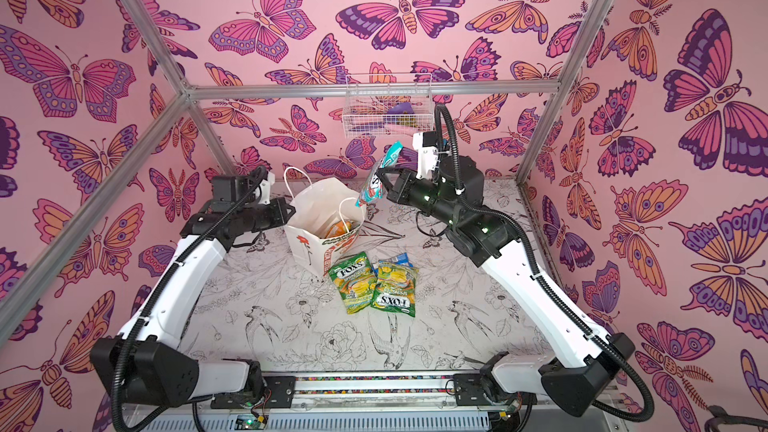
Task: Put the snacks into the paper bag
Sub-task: 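Carry the teal pack over the paper bag opening with the right gripper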
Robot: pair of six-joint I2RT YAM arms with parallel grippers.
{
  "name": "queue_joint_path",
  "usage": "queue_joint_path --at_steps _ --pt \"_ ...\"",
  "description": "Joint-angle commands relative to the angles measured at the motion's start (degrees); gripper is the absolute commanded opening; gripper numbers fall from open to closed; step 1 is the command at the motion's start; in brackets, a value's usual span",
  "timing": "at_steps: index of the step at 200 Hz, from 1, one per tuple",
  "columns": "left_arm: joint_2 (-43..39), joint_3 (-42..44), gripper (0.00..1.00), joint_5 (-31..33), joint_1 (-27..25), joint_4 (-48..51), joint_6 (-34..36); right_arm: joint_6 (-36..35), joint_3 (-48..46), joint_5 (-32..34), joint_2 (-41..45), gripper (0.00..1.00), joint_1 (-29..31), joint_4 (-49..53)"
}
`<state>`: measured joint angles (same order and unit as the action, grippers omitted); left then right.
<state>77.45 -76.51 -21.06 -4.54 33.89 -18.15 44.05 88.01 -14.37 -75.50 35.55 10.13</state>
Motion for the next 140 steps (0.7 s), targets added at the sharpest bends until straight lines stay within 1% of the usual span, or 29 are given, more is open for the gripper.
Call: queue_joint_path --at_steps 1,38,99,140 --pt "-2.0 0.4 0.0 -1.4 -0.2 -4.2 -0.3 -2.3 4.1 1.0 -0.2 0.0 1.2 -3.3" --pt "-2.1 0.3 0.0 -1.3 -0.3 -4.2 -0.2 -2.8 6.1 1.6 -1.3 0.0 1.8 -3.4" --pt "-1.9 0.5 0.0 -1.3 -0.4 -4.2 -0.3 -2.7 8.8 1.3 -5.3 0.0 4.6 -3.1" --pt "-1.9 0.4 0.0 -1.6 -0.5 -4.3 -0.3 -1.0 10.7 2.2 -8.6 0.0 5.5 -1.9"
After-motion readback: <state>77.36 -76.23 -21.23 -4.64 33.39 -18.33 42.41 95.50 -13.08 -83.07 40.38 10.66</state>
